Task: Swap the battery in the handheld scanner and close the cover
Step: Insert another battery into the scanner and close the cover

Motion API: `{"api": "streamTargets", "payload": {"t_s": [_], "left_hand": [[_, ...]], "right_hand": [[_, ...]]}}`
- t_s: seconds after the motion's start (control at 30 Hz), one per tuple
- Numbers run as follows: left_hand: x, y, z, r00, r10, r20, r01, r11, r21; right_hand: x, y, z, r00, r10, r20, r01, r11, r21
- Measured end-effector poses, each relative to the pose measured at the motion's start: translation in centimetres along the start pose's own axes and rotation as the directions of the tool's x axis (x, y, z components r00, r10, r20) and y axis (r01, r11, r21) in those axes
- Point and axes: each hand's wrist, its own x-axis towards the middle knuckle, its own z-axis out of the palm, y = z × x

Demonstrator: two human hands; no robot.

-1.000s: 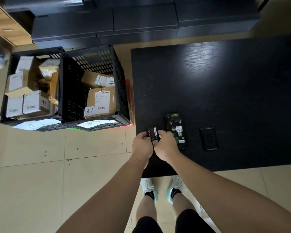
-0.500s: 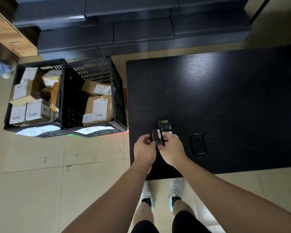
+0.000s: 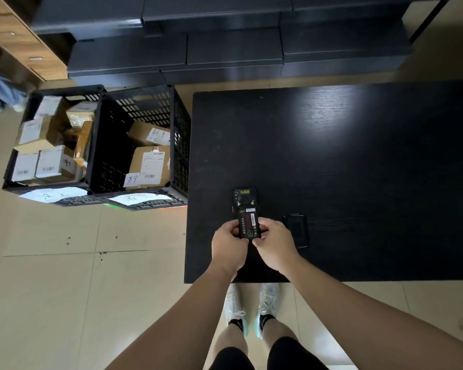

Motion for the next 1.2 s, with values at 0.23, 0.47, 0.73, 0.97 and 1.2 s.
{"api": "streamTargets", "payload": {"t_s": [0.23, 0.47, 0.73, 0.97, 1.2], "left_hand": [[1.5, -0.9, -0.3, 1.000, 0.010, 0.019, -0.010, 1.000, 0.029], [2.0, -1.6, 0.2, 0.999, 0.044, 0.026, -0.045, 0.998, 0.034], [1.7, -1.7, 0.7, 0.997, 0.070, -0.035, -0.070, 0.997, 0.023], [1.9, -1.6, 1.0, 0.993, 0.077, -0.090, -0.073, 0.996, 0.042], [2.2, -1.8, 1.3, 0.987, 0.095, -0.129, -0.087, 0.994, 0.069]], "right_hand": [[0.9, 0.4, 1.1, 1.000, -0.001, 0.001, 0.001, 1.000, -0.015], [1.4, 0.9, 1.2, 0.999, -0.002, -0.035, 0.001, 1.000, -0.022], [1.7, 1.0, 1.2, 0.998, 0.012, -0.067, -0.011, 1.000, 0.010], [2.1, 1.2, 1.7, 0.992, 0.032, -0.119, -0.023, 0.997, 0.080], [2.2, 1.3, 1.9, 0.990, 0.015, -0.141, -0.008, 0.999, 0.049]]}}
